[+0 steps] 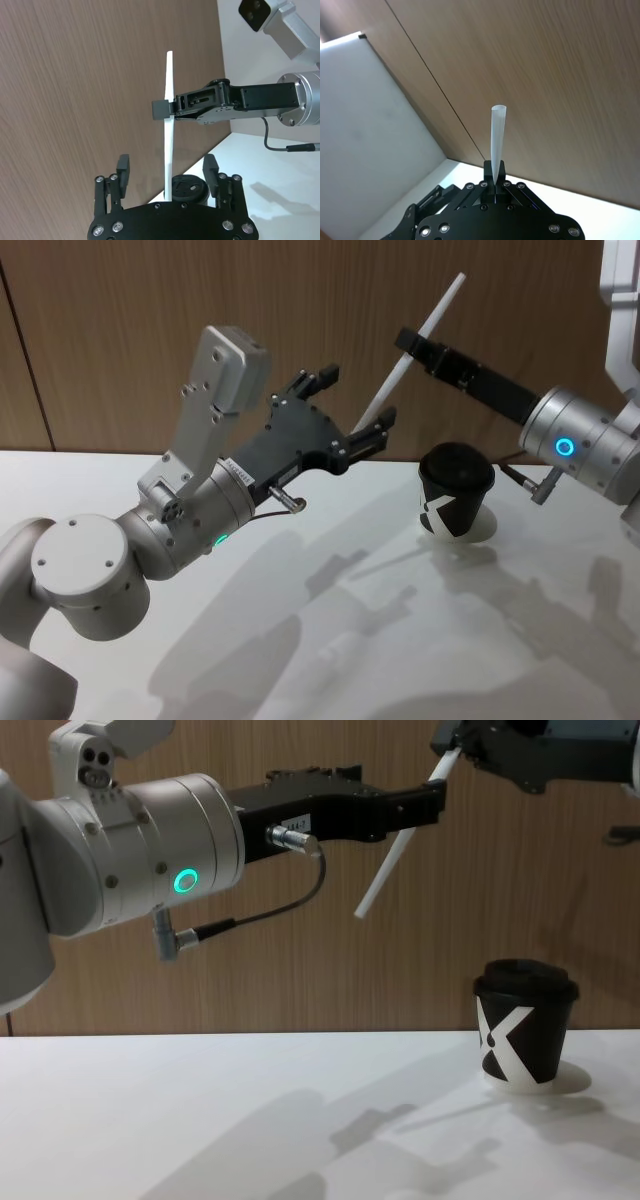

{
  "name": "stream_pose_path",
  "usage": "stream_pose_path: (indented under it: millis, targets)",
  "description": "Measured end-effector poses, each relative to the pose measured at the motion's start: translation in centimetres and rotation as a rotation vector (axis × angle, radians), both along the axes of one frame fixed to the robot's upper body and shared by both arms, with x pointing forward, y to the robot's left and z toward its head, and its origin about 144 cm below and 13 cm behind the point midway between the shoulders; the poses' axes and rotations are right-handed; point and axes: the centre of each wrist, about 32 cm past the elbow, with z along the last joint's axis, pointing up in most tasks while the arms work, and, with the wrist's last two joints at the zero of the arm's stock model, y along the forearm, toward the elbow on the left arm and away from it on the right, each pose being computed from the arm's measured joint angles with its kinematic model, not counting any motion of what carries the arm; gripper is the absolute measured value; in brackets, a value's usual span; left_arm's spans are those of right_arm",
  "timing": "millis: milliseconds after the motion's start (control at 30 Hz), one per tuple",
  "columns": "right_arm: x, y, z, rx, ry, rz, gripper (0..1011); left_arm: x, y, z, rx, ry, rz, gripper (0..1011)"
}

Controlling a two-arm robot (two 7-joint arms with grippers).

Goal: Pick up the straw with one hand, pass it to the other hand, and insert it into the cup.

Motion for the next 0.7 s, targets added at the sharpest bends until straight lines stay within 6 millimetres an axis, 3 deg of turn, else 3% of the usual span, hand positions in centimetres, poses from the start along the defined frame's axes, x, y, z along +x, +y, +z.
stream_pose_path:
  millis: [167,700]
  targets:
    - [0.1,-0.2,0.0,-0.063,-0.058,-0.003,7,0.0,0.0,0.0,0.0,0.0,0.0,1003]
    - [0.7,-1.5,0.5,-0.261,-0.255,-0.049,7,0.0,0.0,0.0,0.0,0.0,0.0,1003]
